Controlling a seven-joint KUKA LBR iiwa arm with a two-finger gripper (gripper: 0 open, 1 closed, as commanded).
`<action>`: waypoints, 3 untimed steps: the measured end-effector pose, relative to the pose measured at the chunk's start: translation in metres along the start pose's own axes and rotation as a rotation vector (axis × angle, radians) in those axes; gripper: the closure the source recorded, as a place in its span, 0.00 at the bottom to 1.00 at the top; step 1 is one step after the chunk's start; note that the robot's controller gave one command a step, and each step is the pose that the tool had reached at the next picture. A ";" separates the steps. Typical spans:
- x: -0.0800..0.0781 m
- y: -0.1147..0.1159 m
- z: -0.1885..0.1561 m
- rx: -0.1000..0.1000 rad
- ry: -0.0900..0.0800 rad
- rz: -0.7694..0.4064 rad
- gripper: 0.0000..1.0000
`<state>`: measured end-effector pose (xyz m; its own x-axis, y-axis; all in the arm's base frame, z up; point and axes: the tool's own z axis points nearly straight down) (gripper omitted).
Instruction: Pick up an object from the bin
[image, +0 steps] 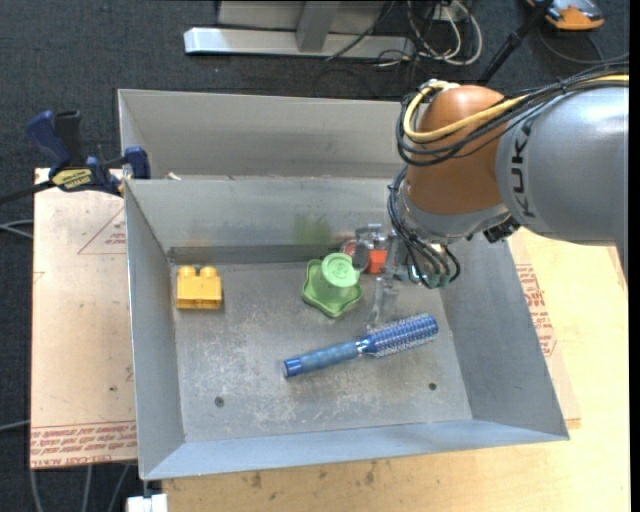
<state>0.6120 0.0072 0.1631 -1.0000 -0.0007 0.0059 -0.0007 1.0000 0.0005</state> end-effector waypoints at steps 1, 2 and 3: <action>0.083 -0.045 0.072 0.000 0.002 -0.129 0.00; 0.079 -0.043 0.069 0.000 -0.007 -0.132 1.00; 0.064 -0.059 -0.071 0.004 -0.017 -0.276 1.00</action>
Offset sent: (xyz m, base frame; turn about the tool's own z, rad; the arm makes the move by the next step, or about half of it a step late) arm -0.0802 -0.0435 -0.0683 -0.1339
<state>0.5484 -0.0521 0.2343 -0.9619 -0.2732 -0.0111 -0.2731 0.9620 -0.0038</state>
